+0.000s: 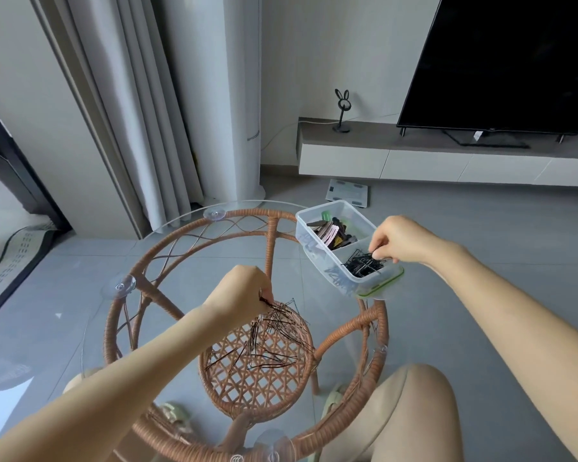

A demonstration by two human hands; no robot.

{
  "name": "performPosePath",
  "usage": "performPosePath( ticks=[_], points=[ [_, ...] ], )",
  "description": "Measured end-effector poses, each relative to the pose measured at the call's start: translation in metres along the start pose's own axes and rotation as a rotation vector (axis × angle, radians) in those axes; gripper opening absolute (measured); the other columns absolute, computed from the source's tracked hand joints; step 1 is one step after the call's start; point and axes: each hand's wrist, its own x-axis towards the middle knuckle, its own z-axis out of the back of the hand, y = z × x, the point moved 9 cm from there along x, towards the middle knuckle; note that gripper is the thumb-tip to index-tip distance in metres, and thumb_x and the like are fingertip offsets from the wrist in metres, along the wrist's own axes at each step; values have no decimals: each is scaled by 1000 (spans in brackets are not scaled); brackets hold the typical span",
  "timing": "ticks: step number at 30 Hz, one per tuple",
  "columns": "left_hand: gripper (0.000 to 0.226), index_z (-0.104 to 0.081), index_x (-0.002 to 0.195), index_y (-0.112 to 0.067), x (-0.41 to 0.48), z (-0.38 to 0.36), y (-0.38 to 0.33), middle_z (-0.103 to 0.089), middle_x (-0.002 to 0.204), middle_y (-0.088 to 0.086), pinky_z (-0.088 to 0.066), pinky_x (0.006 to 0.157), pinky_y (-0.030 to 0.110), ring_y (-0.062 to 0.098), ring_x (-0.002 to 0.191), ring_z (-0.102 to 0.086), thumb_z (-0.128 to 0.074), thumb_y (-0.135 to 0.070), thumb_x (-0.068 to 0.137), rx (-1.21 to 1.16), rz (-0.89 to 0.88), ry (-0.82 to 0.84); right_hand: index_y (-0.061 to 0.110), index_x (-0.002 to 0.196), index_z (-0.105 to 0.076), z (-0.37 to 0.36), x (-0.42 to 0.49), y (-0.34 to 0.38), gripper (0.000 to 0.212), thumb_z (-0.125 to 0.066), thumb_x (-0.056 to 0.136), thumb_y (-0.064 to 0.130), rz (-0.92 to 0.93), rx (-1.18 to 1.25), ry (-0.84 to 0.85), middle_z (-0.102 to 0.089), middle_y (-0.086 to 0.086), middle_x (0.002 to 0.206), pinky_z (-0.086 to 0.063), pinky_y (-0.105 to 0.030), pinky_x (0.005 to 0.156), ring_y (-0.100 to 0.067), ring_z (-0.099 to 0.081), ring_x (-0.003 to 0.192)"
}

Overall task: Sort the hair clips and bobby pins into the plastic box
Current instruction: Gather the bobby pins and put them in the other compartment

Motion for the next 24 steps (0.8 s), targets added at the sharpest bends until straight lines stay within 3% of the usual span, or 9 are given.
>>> performPosePath(
  ticks=[2, 4, 6, 9, 12, 16, 19, 22, 24],
  points=[
    [14, -75, 89, -10, 1, 10, -7, -74, 94, 5, -52, 71, 20, 19, 81, -69, -68, -6, 77, -17, 1, -7, 8, 88, -74, -9, 9, 6, 15, -68, 76, 3, 37, -23, 31, -72, -5, 85, -43, -8, 61, 3, -61, 63],
    [14, -75, 87, -9, 3, 20, -15, -74, 91, 7, -56, 72, 25, 20, 73, -68, -67, -4, 77, -28, -4, -9, 12, 90, -74, -18, 16, 6, 18, -69, 75, 3, 44, -17, 64, -73, -5, 93, -49, -22, 77, -13, -66, 83],
    [13, -74, 86, -9, 6, 30, -24, -74, 87, 8, -58, 70, 27, 19, 68, -68, -67, -4, 78, -33, -15, -12, 15, 93, -73, -22, 19, 2, 21, -70, 75, 4, 42, -22, 79, -72, -4, 96, -51, -29, 83, -17, -66, 89],
    [9, -74, 84, -9, 13, 39, -40, -75, 81, 7, -53, 60, 18, 14, 60, -66, -67, -6, 78, -19, -37, 0, 19, 96, -72, -18, 16, -7, 26, -67, 75, 4, 38, -39, 59, -71, -3, 99, -51, -33, 85, -18, -63, 91],
    [6, -73, 80, -10, 26, 44, -61, -75, 74, 8, -58, 62, 24, 17, 59, -71, -67, -7, 79, -45, -68, 11, 18, 101, -70, -4, 10, -18, 33, -53, 81, -2, 15, 0, -51, -70, -4, 107, -49, -36, 92, -20, -62, 99],
    [6, -73, 80, -11, 55, 43, -104, -75, 70, 6, -52, 61, 12, -1, 45, -58, -67, -10, 79, -69, -145, -16, 17, 102, -70, 14, -6, -34, 28, -50, 87, 4, -6, 60, -192, -70, -2, 109, -45, -27, 90, -20, -61, 103],
    [9, -74, 83, -9, 84, 28, -134, -66, 46, -8, -51, 59, 7, -4, 38, -56, -67, -7, 78, -90, -149, 13, 16, 99, -71, 20, -18, -43, 25, -53, 87, 6, -12, 108, -242, -72, -3, 105, -44, -25, 84, -20, -63, 98],
    [9, -73, 80, -4, 115, -3, -148, -73, 59, 1, -58, 65, 17, 7, 55, -69, -64, -2, 77, -33, -51, 101, 18, 98, -72, 21, -29, -52, 24, -54, 86, 6, -30, 160, -267, -72, -4, 101, -48, -28, 85, -20, -64, 94],
    [15, -61, 65, -9, 130, -22, -147, -60, 34, -4, -47, 39, 9, -2, 33, -58, -62, -4, 79, -29, 36, 128, 19, 97, -72, 18, -35, -57, 23, -55, 86, 7, -34, 179, -259, -72, -3, 100, -48, -28, 84, -20, -65, 93]
  ],
)
